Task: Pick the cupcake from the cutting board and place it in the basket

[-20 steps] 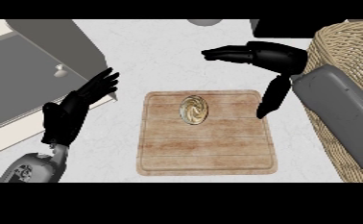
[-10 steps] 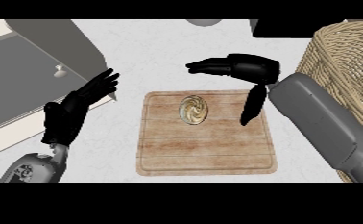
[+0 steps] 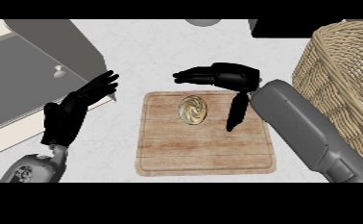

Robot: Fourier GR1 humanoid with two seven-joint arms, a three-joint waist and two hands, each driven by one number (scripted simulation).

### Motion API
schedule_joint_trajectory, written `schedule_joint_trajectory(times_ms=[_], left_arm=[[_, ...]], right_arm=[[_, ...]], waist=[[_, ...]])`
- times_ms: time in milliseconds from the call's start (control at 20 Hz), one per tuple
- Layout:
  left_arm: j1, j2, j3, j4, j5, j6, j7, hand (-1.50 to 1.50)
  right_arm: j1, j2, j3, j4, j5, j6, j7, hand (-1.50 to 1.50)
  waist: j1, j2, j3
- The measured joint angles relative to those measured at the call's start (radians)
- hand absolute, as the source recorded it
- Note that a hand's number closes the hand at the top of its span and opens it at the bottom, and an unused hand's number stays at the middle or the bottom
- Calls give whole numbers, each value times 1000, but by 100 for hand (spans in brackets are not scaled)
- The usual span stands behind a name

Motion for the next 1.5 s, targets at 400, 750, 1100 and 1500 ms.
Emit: schedule_joint_trajectory(times_ms=[400, 750, 1100, 1500], left_arm=[[2, -10, 14, 3, -8, -15, 3, 0], [9, -22, 25, 5, -24, -18, -6, 0], [9, -21, 36, -2, -25, -38, 19, 0], [11, -29, 52, -3, -30, -51, 24, 0]], right_arm=[[10, 52, 13, 53, 58, -19, -21, -150], [7, 90, 20, 91, 98, -9, -14, -150], [15, 126, 15, 121, 130, -22, -12, -150], [10, 160, 21, 166, 204, -101, -78, 150]], waist=[[-2, -1, -1], [-5, -2, -1], [-5, -2, -2], [-3, -1, -2]])
